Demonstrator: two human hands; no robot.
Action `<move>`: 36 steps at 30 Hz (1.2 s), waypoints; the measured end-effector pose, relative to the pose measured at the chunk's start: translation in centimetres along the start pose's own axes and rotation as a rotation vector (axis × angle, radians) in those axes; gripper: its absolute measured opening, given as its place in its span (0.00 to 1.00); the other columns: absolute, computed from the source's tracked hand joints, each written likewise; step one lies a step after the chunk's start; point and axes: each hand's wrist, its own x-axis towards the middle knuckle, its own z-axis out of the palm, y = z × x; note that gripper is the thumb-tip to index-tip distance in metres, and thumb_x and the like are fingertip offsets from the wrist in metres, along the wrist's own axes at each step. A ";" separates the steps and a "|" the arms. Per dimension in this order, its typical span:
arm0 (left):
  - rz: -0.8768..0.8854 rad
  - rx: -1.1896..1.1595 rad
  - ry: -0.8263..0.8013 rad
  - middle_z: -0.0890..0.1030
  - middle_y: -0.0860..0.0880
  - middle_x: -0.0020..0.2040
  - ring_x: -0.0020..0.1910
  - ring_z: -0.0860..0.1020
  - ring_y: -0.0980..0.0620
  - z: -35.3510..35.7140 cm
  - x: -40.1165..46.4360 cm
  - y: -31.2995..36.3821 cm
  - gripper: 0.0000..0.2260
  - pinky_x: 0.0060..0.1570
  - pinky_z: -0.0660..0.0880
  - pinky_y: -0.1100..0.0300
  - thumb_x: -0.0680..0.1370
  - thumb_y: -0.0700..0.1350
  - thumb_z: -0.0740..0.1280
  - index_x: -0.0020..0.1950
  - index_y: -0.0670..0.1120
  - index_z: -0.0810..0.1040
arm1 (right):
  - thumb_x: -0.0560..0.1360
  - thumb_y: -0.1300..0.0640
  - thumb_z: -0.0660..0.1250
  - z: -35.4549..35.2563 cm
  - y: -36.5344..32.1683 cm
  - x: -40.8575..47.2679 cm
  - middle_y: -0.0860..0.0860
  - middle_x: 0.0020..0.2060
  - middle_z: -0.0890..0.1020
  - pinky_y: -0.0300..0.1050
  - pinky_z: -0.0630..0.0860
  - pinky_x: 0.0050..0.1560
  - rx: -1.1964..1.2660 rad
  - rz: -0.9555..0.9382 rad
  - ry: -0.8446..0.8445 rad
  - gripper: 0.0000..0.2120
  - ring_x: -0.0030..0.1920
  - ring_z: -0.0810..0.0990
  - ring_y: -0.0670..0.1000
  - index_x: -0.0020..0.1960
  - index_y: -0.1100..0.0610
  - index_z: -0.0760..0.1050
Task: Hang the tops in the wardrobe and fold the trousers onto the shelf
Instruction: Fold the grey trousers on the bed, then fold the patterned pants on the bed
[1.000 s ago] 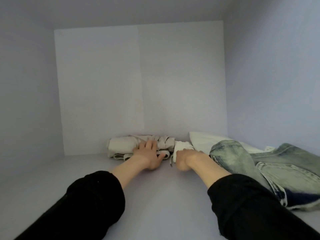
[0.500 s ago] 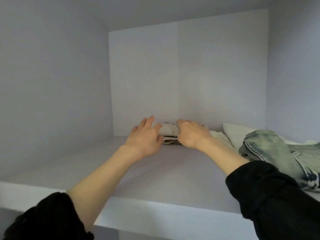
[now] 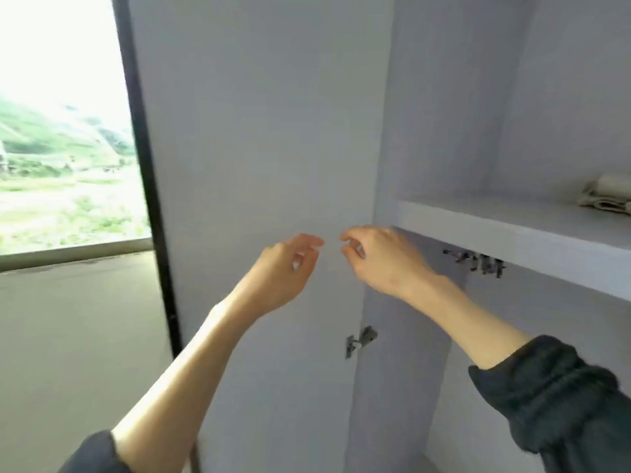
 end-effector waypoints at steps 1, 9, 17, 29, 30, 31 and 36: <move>-0.043 0.007 -0.014 0.80 0.53 0.52 0.49 0.77 0.55 -0.8 -1.4 -1.0 0.12 0.50 0.70 0.66 0.80 0.42 0.59 0.62 0.49 0.76 | 0.80 0.52 0.58 1.2 -1.5 -0.5 0.51 0.61 0.78 0.47 0.72 0.58 0.024 -0.008 -0.028 0.15 0.61 0.75 0.56 0.65 0.51 0.73; -0.567 0.248 0.120 0.80 0.51 0.56 0.51 0.77 0.56 -19.2 -25.5 -11.7 0.12 0.48 0.68 0.70 0.81 0.46 0.60 0.62 0.48 0.76 | 0.80 0.50 0.57 13.0 -28.1 -6.1 0.48 0.60 0.78 0.46 0.70 0.58 0.276 -0.500 -0.379 0.17 0.60 0.75 0.52 0.68 0.50 0.69; -1.027 0.382 0.402 0.79 0.52 0.54 0.52 0.76 0.55 -31.7 -44.5 -12.8 0.12 0.46 0.69 0.69 0.81 0.46 0.59 0.62 0.50 0.76 | 0.80 0.51 0.55 16.3 -49.7 -11.3 0.52 0.61 0.77 0.49 0.73 0.58 0.402 -1.026 -0.492 0.17 0.60 0.76 0.56 0.67 0.52 0.69; -1.607 0.397 0.991 0.76 0.53 0.63 0.57 0.74 0.57 -32.5 -71.4 -2.5 0.13 0.53 0.69 0.65 0.82 0.49 0.58 0.64 0.51 0.75 | 0.80 0.50 0.57 15.2 -71.5 -32.6 0.48 0.60 0.79 0.44 0.71 0.54 0.597 -1.762 -0.703 0.17 0.59 0.77 0.52 0.68 0.52 0.70; -1.650 0.403 1.040 0.76 0.53 0.62 0.57 0.74 0.56 -31.9 -74.0 -1.0 0.13 0.55 0.70 0.64 0.82 0.49 0.58 0.64 0.50 0.75 | 0.80 0.50 0.57 14.9 -72.7 -36.1 0.49 0.60 0.79 0.44 0.71 0.54 0.606 -1.821 -0.744 0.17 0.59 0.76 0.52 0.68 0.52 0.70; -1.676 0.405 1.070 0.77 0.53 0.62 0.58 0.75 0.56 -31.5 -76.0 -0.1 0.13 0.57 0.70 0.64 0.82 0.48 0.58 0.64 0.50 0.75 | 0.80 0.50 0.57 14.8 -73.5 -38.6 0.49 0.60 0.79 0.44 0.71 0.54 0.607 -1.862 -0.773 0.17 0.60 0.76 0.52 0.68 0.52 0.69; -1.793 0.345 1.231 0.77 0.54 0.62 0.59 0.75 0.57 -29.4 -87.9 5.1 0.13 0.59 0.70 0.63 0.81 0.49 0.58 0.64 0.51 0.76 | 0.81 0.51 0.57 13.5 -77.9 -53.0 0.50 0.64 0.76 0.45 0.71 0.59 0.571 -2.052 -0.911 0.19 0.63 0.75 0.53 0.70 0.52 0.67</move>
